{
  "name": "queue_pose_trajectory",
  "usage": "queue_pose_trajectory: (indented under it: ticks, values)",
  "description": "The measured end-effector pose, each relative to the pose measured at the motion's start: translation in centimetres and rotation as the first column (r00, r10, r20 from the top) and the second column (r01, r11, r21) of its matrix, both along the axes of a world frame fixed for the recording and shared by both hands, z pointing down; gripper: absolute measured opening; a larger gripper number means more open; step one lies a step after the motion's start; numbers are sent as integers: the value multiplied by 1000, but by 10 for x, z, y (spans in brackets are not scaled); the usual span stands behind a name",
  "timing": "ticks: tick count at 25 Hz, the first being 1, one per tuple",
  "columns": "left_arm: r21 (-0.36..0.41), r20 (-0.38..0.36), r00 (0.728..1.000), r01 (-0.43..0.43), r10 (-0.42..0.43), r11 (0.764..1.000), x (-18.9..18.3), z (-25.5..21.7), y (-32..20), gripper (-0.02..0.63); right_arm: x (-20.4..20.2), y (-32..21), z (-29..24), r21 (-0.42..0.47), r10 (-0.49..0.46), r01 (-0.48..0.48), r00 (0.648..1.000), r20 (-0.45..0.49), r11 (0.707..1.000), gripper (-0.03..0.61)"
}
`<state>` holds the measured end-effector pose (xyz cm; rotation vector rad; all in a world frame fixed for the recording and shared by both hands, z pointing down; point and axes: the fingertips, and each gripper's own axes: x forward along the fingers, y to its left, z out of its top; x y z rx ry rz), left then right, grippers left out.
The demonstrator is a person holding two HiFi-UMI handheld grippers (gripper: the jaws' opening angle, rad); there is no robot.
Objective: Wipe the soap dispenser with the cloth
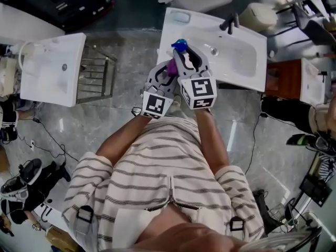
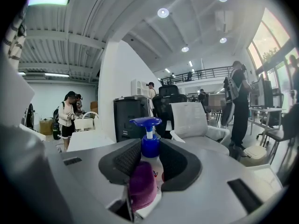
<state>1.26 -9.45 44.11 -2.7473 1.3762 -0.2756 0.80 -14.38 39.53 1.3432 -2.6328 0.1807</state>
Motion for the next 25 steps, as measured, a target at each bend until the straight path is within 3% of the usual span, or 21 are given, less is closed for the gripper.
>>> queue_pose_trajectory:
  ticks: [10, 25]
  values:
    - [8, 36, 999, -38, 38, 999, 17, 4, -3, 130, 5, 4, -2, 1, 13, -13, 1000, -6, 1000, 130]
    - [-52, 71, 994, -76, 80, 996, 29, 22, -3, 130, 13, 12, -19, 0, 24, -24, 999, 48, 1000, 130]
